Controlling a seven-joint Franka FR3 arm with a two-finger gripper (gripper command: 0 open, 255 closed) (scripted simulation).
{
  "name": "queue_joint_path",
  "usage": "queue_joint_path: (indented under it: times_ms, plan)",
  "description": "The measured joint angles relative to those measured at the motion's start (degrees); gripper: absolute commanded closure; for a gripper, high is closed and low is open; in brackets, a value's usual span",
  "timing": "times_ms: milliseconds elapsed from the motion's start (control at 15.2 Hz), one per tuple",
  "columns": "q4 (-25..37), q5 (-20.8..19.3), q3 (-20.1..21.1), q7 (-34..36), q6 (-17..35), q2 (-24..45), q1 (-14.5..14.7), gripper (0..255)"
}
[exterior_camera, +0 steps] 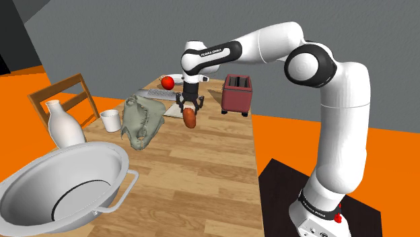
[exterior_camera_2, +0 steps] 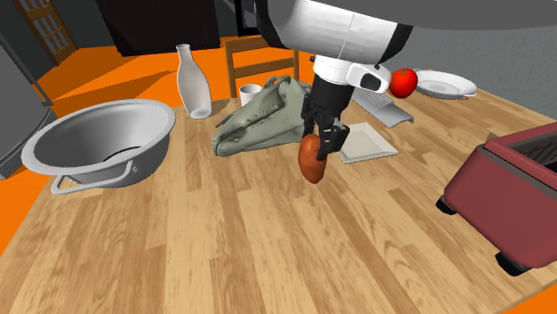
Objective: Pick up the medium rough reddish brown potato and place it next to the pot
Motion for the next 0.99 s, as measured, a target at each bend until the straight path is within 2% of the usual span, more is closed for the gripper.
queue_joint_path:
  times_ms: [990]
  plan:
    - [10.9,-0.3,0.0,1.3,-11.3,-0.6,0.0,255]
